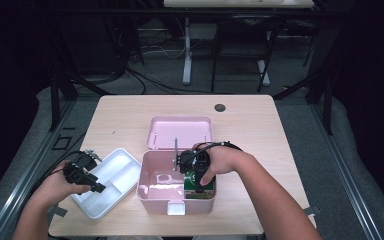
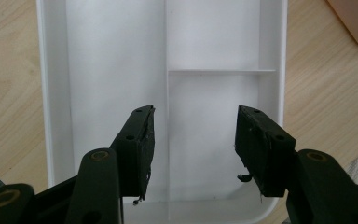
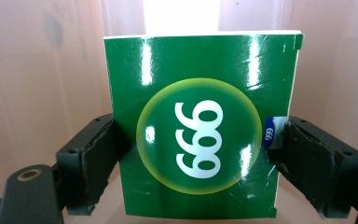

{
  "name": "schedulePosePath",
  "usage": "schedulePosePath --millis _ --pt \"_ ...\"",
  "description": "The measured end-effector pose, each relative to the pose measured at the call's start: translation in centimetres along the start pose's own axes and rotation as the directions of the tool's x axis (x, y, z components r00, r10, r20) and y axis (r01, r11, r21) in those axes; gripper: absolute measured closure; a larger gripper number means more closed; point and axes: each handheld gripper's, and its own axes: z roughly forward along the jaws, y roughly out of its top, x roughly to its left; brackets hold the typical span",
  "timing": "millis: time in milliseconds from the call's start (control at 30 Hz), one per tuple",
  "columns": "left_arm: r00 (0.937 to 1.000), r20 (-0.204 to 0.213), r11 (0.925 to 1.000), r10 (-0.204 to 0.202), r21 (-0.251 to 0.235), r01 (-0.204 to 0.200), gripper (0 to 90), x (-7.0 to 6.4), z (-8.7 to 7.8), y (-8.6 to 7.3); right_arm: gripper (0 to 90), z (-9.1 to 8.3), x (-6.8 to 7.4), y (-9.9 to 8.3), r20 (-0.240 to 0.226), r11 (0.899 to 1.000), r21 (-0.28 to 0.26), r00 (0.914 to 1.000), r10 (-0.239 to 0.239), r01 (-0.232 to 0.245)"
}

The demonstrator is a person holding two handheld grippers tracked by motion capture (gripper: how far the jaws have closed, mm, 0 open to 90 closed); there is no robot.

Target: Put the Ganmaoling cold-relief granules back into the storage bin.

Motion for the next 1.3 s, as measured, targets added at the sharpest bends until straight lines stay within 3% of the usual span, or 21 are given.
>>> schedulePosePath --millis 733,1000,1300 --pt "1.0 -0.004 1.0 0.004 0.004 -0.004 47.5 -0.1 0.2 0.1 15.7 -1.1 -0.1 -0.6 0.012 0.999 -0.028 0.999 0.043 -0.043" --pt "1.0 -0.002 1.0 0.005 0.0 -0.005 47.5 -0.2 0.1 0.0 17.2 -2.7 0.3 -1.0 0.031 0.998 -0.037 0.9982 0.05 -0.049" --pt "1.0 -0.002 1.0 0.009 -0.002 -0.009 47.5 -0.3 0.0 0.0 18.1 -5.7 0.7 -2.5 0.058 0.994 -0.074 0.9942 0.09 -0.086"
